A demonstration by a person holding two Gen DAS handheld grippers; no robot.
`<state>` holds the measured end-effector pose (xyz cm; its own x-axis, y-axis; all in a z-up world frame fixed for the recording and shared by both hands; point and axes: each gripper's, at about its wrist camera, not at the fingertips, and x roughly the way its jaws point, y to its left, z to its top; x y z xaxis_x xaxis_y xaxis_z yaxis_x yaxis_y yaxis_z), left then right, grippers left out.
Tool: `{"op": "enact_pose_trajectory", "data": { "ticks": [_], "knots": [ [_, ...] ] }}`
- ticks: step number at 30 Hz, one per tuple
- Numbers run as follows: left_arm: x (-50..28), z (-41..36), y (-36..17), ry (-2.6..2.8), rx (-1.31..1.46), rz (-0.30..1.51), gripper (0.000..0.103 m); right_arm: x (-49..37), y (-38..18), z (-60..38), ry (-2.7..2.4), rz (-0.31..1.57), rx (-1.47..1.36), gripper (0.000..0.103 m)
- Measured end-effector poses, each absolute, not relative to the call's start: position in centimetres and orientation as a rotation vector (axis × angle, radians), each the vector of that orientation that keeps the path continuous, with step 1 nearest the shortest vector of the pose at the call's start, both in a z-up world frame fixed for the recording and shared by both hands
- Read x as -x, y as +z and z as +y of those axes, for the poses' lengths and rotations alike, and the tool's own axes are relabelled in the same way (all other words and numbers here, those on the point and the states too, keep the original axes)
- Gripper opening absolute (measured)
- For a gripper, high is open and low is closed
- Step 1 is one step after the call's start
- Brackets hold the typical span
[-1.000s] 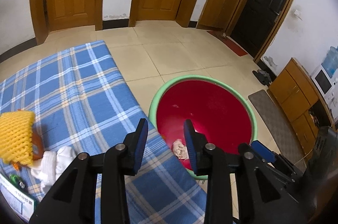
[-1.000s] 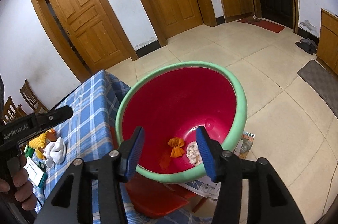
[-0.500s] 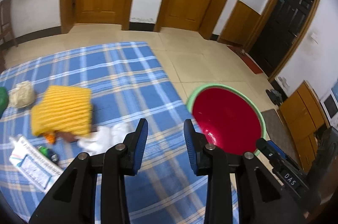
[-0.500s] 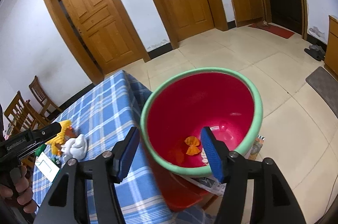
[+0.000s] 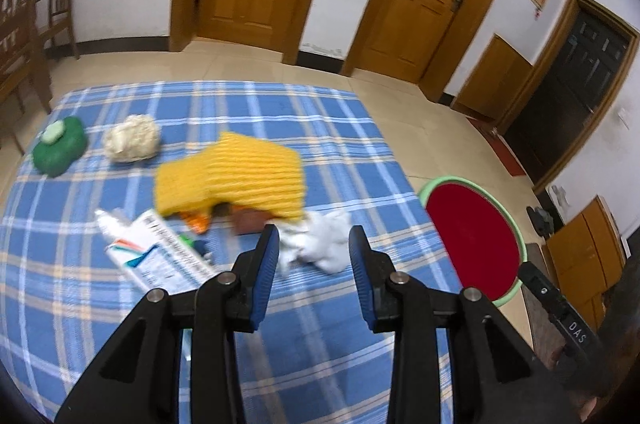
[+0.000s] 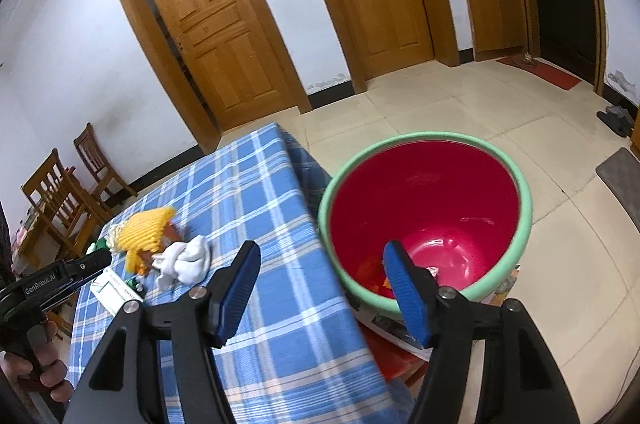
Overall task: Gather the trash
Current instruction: 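Move the left tool to the teal medicine box and grasp it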
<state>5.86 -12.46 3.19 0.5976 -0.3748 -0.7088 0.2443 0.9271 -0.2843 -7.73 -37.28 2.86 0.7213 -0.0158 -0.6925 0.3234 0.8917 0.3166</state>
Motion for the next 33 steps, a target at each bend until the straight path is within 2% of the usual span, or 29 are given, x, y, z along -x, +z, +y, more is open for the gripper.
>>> {"op": "enact_pose_trajectory", "data": {
  "ticks": [16, 33],
  "knots": [
    [-5.1, -4.3, -0.2, -0.179, 0.244, 0.9, 0.042, 6.8, 2.4, -33.5, -0.135, 0.801, -0.391, 0.069],
    [-7.0, -4.4, -3.6, -0.22, 0.336, 0.967, 0.042, 5.7, 1.0, -32.3, -0.131, 0.858, -0.374, 0.069]
  ]
}}
